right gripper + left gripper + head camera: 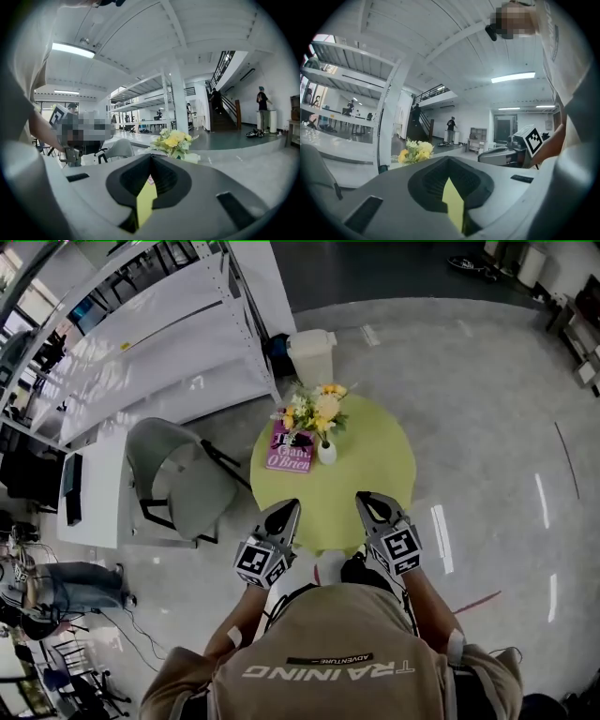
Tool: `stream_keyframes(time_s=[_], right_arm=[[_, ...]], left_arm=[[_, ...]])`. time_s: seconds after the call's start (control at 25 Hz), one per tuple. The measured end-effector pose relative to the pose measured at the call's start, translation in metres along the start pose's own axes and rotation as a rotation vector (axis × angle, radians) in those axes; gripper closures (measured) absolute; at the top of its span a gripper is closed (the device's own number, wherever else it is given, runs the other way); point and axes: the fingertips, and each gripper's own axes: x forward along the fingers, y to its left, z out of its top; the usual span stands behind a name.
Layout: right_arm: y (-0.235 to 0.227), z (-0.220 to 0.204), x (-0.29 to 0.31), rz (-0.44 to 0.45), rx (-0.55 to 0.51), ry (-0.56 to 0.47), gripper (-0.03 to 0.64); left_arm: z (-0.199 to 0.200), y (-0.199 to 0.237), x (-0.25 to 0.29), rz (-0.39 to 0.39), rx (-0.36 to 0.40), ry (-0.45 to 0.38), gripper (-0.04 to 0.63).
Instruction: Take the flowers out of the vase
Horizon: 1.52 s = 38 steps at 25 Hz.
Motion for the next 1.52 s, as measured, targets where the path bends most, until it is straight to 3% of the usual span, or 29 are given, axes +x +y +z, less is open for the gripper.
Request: stream_keyframes(time_s=[0.24,0.52,0.88,1.28,1.36,1.52], right_arm=[[-0.029,0.003,0.035,0.083,0.008,0.021,0.618],[-0.054,-0.001,0.075,0.1,0.046,0.072,0.618],[-0.057,-0.009,0.134,0.063,0.083,0.079,0.617],[-0.071,-0.037,0.194,0.006,0.105,0.185,0.615],[-0.075,-0.044,0.208,0.002,0.124,0.21,0.543],[-0.082,-0.058,0.231,-0.015,0.165,0.254,0.531]], left_arm=[[-0.003,0.023,0.04,0.088,-0.084,0.003,0.594],[-0.004,0.04,0.063,0.126,-0.101,0.024,0.594],[-0.025,0.081,0.079,0.086,-0.1,0.023,0.594],[-0.021,0.112,0.093,0.013,-0.126,0.04,0.594],[-0.023,0.116,0.095,-0.005,-0.128,0.049,0.594],[-0.027,0.123,0.1,-0.036,-0.135,0.068,0.594]])
